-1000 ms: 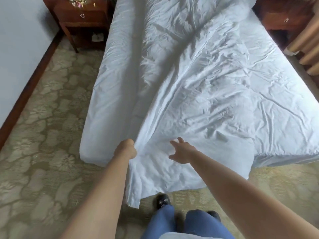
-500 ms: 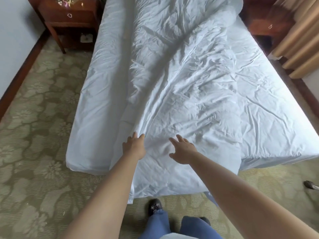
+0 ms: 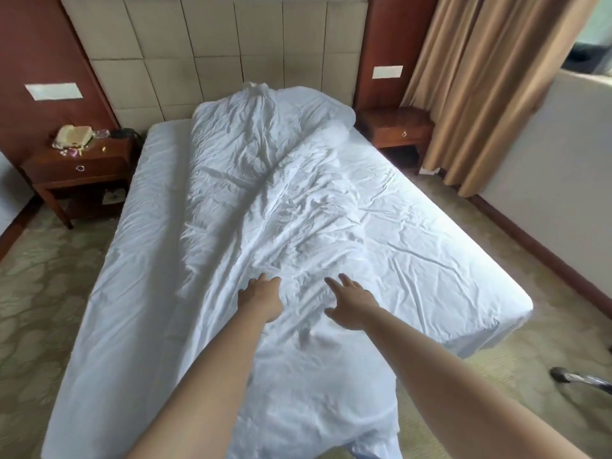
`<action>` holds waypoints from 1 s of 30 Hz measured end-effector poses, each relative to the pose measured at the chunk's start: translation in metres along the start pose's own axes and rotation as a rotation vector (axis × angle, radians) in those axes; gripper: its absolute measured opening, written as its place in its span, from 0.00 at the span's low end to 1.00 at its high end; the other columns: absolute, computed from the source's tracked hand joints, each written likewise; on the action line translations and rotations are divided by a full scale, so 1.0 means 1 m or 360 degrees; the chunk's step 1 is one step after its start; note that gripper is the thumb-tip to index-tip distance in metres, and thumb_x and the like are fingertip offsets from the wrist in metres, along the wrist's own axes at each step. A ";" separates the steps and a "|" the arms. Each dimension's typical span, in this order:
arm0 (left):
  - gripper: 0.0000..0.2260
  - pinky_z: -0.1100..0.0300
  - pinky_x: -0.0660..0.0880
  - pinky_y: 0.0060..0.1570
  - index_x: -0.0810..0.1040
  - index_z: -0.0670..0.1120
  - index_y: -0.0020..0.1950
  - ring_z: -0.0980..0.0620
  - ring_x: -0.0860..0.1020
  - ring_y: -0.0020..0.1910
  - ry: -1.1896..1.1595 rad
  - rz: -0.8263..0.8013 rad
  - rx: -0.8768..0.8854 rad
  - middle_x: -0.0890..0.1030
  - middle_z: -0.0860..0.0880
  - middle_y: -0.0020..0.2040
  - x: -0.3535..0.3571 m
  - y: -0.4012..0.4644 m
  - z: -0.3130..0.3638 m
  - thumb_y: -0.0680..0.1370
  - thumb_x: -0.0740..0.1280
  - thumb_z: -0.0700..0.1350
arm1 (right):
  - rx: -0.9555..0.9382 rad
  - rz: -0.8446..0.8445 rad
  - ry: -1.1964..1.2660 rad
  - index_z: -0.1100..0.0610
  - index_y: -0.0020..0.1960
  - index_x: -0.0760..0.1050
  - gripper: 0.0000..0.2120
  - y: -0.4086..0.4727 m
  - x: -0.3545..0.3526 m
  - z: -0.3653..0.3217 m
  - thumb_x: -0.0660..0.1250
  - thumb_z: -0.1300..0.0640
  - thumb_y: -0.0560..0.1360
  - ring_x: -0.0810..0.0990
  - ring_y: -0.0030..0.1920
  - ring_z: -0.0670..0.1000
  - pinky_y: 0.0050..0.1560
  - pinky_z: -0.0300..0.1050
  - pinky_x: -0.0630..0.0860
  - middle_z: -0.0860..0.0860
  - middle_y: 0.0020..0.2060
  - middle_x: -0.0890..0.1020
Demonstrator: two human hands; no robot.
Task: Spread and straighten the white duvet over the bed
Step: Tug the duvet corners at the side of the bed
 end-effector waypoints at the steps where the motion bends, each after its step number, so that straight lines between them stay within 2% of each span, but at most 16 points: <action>1: 0.27 0.48 0.64 0.68 0.57 0.52 0.76 0.45 0.58 0.73 0.0016 0.0008 0.0023 0.54 0.48 0.77 -0.004 0.001 0.017 0.77 0.56 0.40 | 0.0010 0.0022 0.0007 0.48 0.78 0.49 0.34 -0.002 -0.008 0.015 0.61 0.47 0.77 0.55 0.75 0.56 0.72 0.53 0.59 0.53 0.77 0.50; 7: 0.25 0.49 0.65 0.66 0.59 0.51 0.76 0.46 0.59 0.72 0.0106 0.0042 0.0099 0.58 0.48 0.75 -0.005 0.009 0.139 0.78 0.56 0.41 | 0.0044 0.0091 0.0051 0.49 0.78 0.49 0.34 -0.014 -0.044 0.128 0.61 0.47 0.77 0.56 0.75 0.56 0.71 0.52 0.60 0.53 0.77 0.51; 14: 0.24 0.50 0.63 0.67 0.59 0.50 0.75 0.47 0.59 0.72 0.0170 0.0022 0.0223 0.58 0.48 0.75 0.016 0.031 0.325 0.78 0.56 0.42 | 0.0118 0.0086 0.0122 0.48 0.78 0.48 0.34 -0.027 -0.073 0.305 0.61 0.47 0.78 0.54 0.76 0.56 0.71 0.52 0.59 0.53 0.77 0.49; 18: 0.25 0.49 0.63 0.68 0.59 0.49 0.75 0.46 0.59 0.73 0.0239 -0.0060 0.0325 0.58 0.47 0.75 0.027 0.052 0.418 0.78 0.56 0.42 | 0.0236 0.0065 0.0166 0.48 0.77 0.49 0.34 -0.029 -0.088 0.400 0.61 0.46 0.77 0.57 0.75 0.56 0.69 0.51 0.62 0.53 0.77 0.50; 22: 0.25 0.49 0.62 0.68 0.58 0.50 0.76 0.46 0.59 0.73 0.0320 -0.0117 0.0351 0.58 0.48 0.75 0.035 0.099 0.497 0.78 0.55 0.42 | 0.0323 0.0068 0.0196 0.48 0.77 0.49 0.34 -0.010 -0.104 0.487 0.61 0.47 0.77 0.60 0.73 0.57 0.66 0.51 0.65 0.53 0.77 0.51; 30: 0.25 0.49 0.64 0.65 0.58 0.51 0.76 0.45 0.61 0.71 0.0344 -0.0243 0.0484 0.62 0.48 0.73 0.043 0.234 0.669 0.79 0.55 0.42 | 0.0461 -0.0015 0.0182 0.48 0.78 0.47 0.35 0.056 -0.159 0.654 0.61 0.47 0.78 0.53 0.76 0.57 0.72 0.54 0.60 0.54 0.78 0.49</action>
Point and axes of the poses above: each hand's wrist, its own y-axis towards the middle knuckle, its own x-axis out of the palm, z = x × y, the point moved 1 cm from there along y, towards the middle knuckle
